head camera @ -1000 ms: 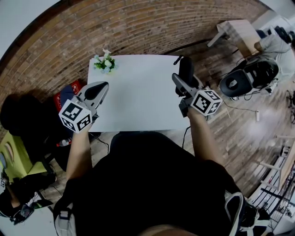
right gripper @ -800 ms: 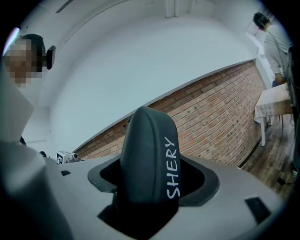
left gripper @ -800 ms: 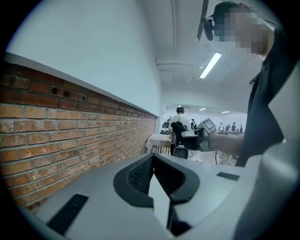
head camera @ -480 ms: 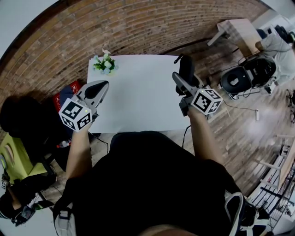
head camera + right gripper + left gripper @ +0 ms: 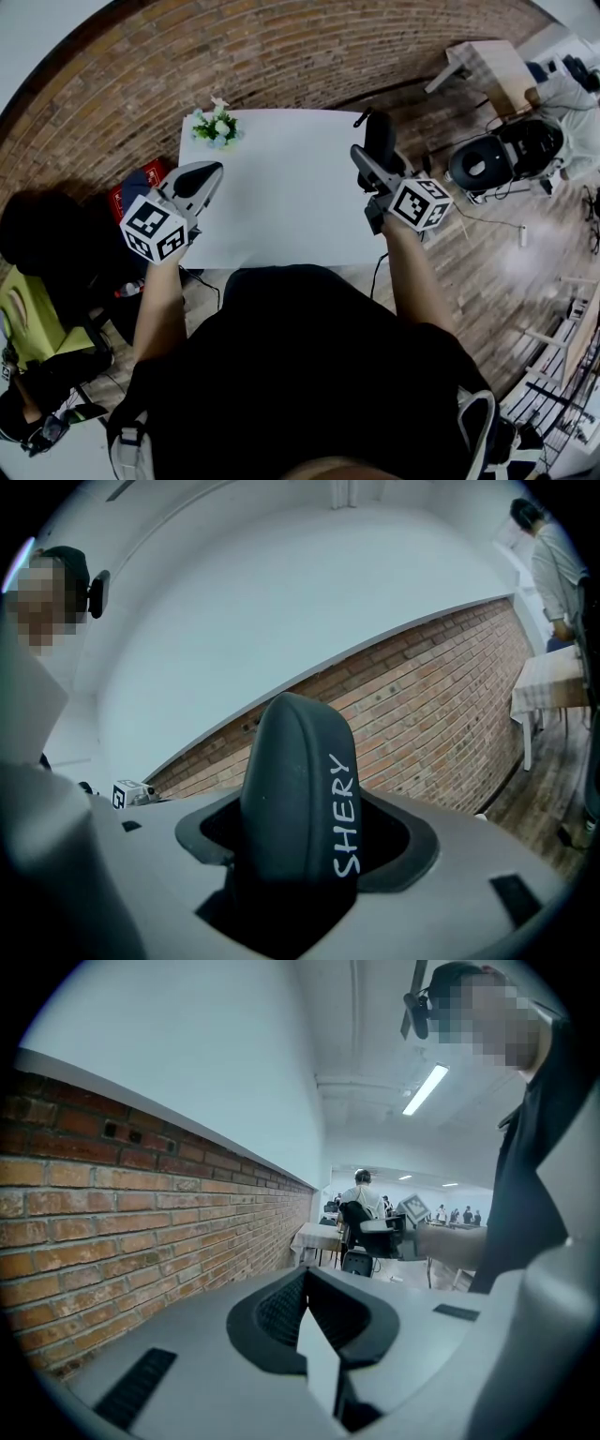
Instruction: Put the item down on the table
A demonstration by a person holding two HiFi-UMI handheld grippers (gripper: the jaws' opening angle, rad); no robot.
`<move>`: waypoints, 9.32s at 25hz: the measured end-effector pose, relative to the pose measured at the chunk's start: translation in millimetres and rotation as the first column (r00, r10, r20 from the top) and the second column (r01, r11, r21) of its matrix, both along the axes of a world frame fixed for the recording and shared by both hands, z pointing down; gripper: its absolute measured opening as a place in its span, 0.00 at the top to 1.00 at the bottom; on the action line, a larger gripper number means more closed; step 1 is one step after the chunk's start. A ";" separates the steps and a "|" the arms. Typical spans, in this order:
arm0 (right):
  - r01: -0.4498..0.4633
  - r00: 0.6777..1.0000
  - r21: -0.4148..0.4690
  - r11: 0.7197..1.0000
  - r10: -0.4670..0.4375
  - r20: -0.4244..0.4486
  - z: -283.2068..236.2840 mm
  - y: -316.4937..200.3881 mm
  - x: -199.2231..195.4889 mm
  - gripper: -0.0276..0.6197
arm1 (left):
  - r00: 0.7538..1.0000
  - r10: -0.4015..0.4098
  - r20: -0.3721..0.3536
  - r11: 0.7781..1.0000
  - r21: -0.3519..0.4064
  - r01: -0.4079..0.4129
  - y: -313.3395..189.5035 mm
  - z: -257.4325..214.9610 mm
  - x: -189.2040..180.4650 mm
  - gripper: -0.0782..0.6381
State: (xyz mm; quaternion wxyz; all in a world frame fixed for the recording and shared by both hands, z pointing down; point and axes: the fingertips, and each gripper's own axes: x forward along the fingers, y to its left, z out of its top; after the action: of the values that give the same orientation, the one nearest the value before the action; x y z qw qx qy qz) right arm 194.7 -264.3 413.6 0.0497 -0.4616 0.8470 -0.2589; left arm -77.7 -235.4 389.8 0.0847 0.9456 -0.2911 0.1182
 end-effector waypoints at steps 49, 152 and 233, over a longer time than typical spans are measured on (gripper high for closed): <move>0.148 0.982 -0.246 0.958 -0.171 -0.075 128.6 18.0 -90.1 0.43 | 1.000 -0.007 -0.012 0.999 -0.043 0.007 5.2 24.8 -19.8 0.88; 0.184 0.813 -0.679 0.711 -0.498 -0.301 399.3 77.0 -114.5 0.43 | 0.999 -0.031 0.009 0.991 -0.134 0.032 14.6 70.0 -52.2 0.88; 0.135 0.645 -0.665 0.735 -0.574 -0.505 456.5 97.7 -119.5 0.39 | 1.000 -0.021 0.016 0.975 -0.220 0.024 46.3 99.2 -48.1 0.88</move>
State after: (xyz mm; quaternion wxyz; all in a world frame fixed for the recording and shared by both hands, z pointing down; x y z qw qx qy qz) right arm 75.1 -166.6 870.1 -0.4601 -0.3297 0.7614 -0.3160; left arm -125.7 -189.1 489.1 0.1883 0.9262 -0.2875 0.1551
